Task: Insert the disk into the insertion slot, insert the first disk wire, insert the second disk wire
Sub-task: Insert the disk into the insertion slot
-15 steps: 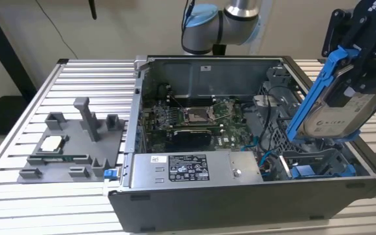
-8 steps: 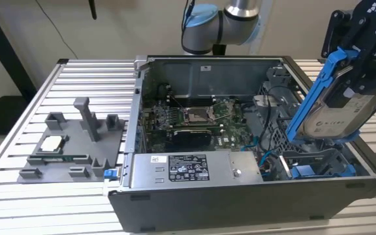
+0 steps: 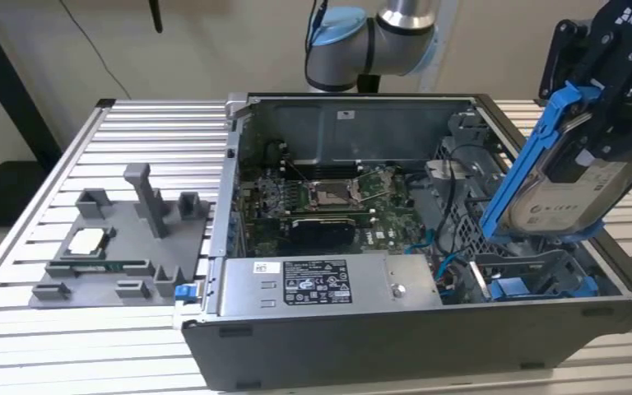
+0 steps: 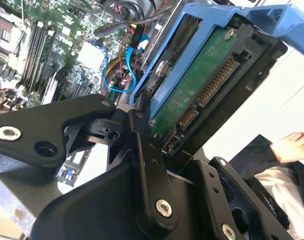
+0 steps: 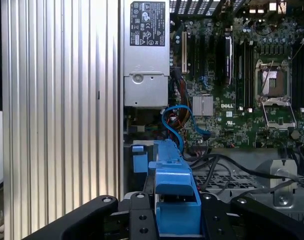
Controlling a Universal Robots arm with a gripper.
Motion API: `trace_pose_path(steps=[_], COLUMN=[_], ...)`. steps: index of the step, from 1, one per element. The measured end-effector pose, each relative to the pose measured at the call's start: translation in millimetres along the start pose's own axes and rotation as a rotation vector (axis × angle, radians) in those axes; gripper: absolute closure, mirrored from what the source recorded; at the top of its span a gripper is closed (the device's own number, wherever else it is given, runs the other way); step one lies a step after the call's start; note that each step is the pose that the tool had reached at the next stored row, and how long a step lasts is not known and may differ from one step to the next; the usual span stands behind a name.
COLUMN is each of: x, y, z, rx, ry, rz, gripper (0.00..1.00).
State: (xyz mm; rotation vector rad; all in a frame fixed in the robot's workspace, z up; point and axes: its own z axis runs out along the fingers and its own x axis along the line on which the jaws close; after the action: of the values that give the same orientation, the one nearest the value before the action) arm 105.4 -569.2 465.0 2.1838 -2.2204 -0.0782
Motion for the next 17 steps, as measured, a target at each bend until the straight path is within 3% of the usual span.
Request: trace_pose_path(steps=[17], x=[0.1], y=[-0.4], z=[8.2], rx=[0.0], ry=[0.0], rz=[0.0], gripper=[0.67])
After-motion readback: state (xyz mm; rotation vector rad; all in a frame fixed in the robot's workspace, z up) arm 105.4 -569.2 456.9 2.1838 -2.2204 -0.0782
